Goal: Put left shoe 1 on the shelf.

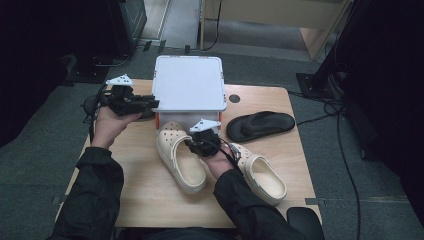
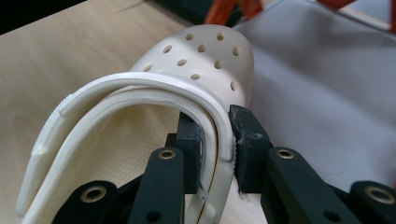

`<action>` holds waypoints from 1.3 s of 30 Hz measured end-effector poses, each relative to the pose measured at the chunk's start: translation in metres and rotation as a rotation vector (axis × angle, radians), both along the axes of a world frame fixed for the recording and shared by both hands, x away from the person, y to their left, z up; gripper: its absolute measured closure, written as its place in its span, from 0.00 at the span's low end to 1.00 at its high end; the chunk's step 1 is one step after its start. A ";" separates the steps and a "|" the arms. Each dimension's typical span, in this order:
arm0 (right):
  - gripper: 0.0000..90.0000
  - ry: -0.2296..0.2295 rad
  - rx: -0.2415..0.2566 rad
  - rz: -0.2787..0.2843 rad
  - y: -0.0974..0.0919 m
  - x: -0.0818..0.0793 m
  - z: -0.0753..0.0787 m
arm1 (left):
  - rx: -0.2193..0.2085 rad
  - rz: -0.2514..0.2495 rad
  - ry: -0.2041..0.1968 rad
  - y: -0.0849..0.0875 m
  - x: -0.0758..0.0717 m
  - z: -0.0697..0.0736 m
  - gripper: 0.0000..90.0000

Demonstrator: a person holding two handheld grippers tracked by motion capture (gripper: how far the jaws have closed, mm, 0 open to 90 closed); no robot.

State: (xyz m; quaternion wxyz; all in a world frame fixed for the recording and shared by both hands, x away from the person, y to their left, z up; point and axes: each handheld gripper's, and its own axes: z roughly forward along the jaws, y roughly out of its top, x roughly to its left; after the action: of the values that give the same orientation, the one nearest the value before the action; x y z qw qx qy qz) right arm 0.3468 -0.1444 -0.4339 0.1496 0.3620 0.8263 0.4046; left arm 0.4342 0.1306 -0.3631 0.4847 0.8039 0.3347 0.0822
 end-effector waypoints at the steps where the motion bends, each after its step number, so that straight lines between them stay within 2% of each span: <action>1: 0.84 0.000 0.000 0.000 0.000 0.000 0.000 | 0.000 0.000 0.000 0.000 0.000 0.000 0.74; 3: 0.84 -0.003 -0.009 -0.046 -0.002 0.013 0.001 | 0.001 -0.002 -0.003 -0.001 0.000 0.000 0.74; 7: 0.83 -0.009 -0.005 -0.101 -0.001 0.029 0.000 | -0.008 -0.001 0.004 -0.001 0.001 -0.001 0.75; 15: 0.83 -0.011 -0.015 -0.166 0.008 0.043 -0.009 | -0.004 -0.007 -0.001 -0.003 0.001 -0.002 0.75; 17: 0.82 -0.013 -0.001 -0.184 0.011 0.044 -0.014 | -0.001 -0.009 -0.002 -0.004 0.001 -0.002 0.75; 22: 0.79 -0.015 0.003 -0.184 0.011 0.041 -0.015 | -0.002 -0.010 -0.003 -0.006 0.002 -0.003 0.76; 24: 0.74 0.010 0.037 -0.172 0.008 0.040 -0.017 | -0.004 -0.008 -0.003 -0.005 0.002 -0.003 0.76; 27: 0.68 0.020 0.050 -0.148 0.006 0.038 -0.017 | -0.004 -0.008 -0.002 -0.005 0.002 -0.003 0.76; 28: 0.64 0.020 0.052 -0.145 0.006 0.037 -0.017 | -0.005 -0.007 -0.003 -0.005 0.002 -0.003 0.76; 31: 0.61 0.015 0.067 -0.130 0.002 0.032 -0.011 | -0.005 -0.007 -0.003 -0.005 0.002 -0.003 0.76; 33: 0.61 0.009 0.068 -0.124 0.000 0.029 -0.008 | -0.006 -0.007 -0.002 -0.005 0.002 -0.003 0.76; 36: 0.60 0.006 0.094 -0.113 -0.011 0.019 0.003 | -0.006 -0.004 -0.002 -0.005 0.002 -0.004 0.76; 39: 0.67 0.006 0.101 -0.086 -0.017 0.010 0.008 | -0.007 -0.004 -0.002 -0.005 0.002 -0.004 0.77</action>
State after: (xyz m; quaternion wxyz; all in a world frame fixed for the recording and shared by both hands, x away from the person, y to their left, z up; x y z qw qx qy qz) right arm 0.3564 -0.1615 -0.4261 0.1458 0.4055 0.7890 0.4379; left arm 0.4364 0.1254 -0.3668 0.4879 0.8029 0.3329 0.0811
